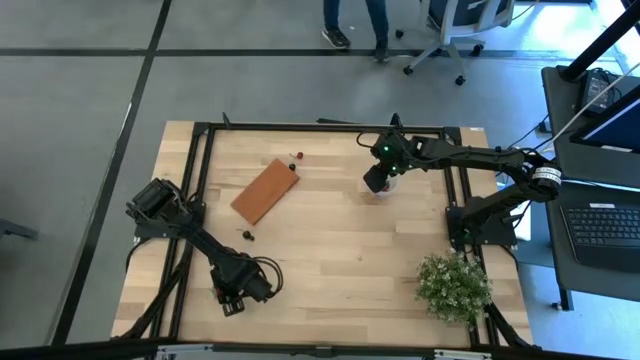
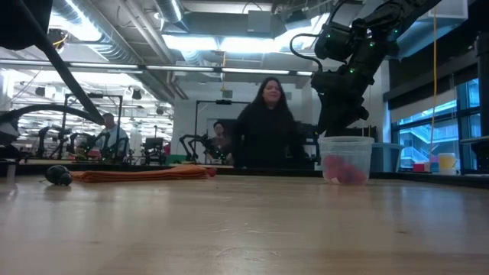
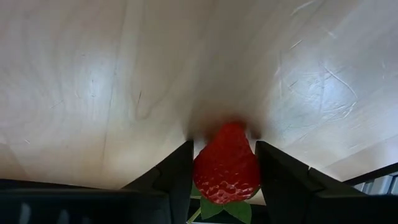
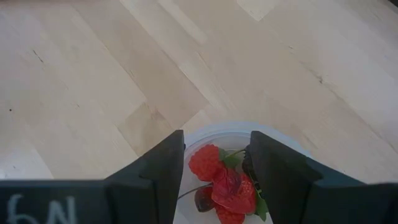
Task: Pick and placing Produce into tupperware
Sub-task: Put the red strawberry into the transparent container
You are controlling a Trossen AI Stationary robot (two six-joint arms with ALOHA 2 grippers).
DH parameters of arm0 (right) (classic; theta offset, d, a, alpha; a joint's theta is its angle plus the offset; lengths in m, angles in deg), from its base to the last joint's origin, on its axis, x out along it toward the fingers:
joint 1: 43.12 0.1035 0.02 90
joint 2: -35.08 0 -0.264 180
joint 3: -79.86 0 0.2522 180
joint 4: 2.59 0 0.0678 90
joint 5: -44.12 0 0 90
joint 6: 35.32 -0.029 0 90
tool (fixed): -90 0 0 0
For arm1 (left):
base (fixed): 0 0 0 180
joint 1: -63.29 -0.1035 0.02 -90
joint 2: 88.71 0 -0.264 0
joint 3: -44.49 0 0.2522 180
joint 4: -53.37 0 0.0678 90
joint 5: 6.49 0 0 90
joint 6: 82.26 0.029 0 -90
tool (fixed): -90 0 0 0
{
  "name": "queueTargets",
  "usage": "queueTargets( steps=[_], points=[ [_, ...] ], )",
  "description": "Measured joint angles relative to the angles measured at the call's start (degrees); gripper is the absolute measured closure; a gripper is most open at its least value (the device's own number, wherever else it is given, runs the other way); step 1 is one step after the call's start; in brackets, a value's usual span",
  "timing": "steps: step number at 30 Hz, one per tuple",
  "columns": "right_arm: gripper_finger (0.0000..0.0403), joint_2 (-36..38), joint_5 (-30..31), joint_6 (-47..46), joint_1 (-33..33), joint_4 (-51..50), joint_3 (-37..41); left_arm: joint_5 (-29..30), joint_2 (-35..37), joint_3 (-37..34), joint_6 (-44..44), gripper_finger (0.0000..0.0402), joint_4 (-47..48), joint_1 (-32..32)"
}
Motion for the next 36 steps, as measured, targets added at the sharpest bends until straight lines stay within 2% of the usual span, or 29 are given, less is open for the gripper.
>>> queueTargets(
  steps=[9,13,18,22,27,31,36],
  points=[
    [0.0217,0.00,0.00,0.00,0.00,0.00,0.00,0.05,0.45,-0.10,1.09,0.0254,-0.27,-0.16],
    [0.0217,0.00,0.00,0.00,0.00,0.00,0.00,0.41,2.77,-0.08,1.61,0.0254,-0.97,-1.28],
    [0.0217,0.00,-0.04,-0.13,0.00,0.01,0.00,5.69,9.09,-0.08,1.27,0.0252,-0.55,-3.63],
    [0.0217,-0.02,-2.16,-3.39,0.00,-0.25,-0.50,13.21,15.83,-0.07,0.13,0.0252,-0.37,-6.72],
    [0.0217,-0.02,-9.33,-9.03,0.01,-0.05,-3.56,25.52,24.19,-0.03,1.99,0.0252,-1.34,-11.71],
    [0.0217,-0.02,-16.27,-13.99,0.08,1.06,-7.00,36.84,28.07,0.01,11.41,0.0251,-5.14,-16.35],
    [0.0217,-0.02,-22.38,-21.36,1.51,6.77,-9.91,48.69,28.53,0.01,29.78,0.0251,-14.23,-22.96]
  ],
)
